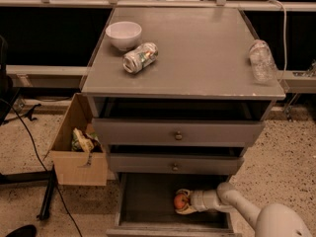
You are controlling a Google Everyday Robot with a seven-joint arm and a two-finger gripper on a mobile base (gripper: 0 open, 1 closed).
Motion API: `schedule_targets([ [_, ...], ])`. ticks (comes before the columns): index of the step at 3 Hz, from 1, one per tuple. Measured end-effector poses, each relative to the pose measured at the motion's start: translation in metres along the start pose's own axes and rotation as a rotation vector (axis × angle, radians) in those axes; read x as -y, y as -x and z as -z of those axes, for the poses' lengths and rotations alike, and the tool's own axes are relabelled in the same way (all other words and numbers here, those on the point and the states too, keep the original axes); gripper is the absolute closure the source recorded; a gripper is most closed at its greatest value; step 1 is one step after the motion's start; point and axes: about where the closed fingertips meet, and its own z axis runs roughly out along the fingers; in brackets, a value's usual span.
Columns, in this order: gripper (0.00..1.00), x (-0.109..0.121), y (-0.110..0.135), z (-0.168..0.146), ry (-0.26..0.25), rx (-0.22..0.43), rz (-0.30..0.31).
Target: Place apple into top drawer
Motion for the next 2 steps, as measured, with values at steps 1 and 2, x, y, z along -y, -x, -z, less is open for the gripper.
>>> schedule_targets([
  [1,1.00,-0.0046,-0.0181,-0.0070,0.007,-0.024,-0.001],
  [2,1.00,-0.0045,-0.0159,-0.0058,0.009,-0.025,-0.001],
])
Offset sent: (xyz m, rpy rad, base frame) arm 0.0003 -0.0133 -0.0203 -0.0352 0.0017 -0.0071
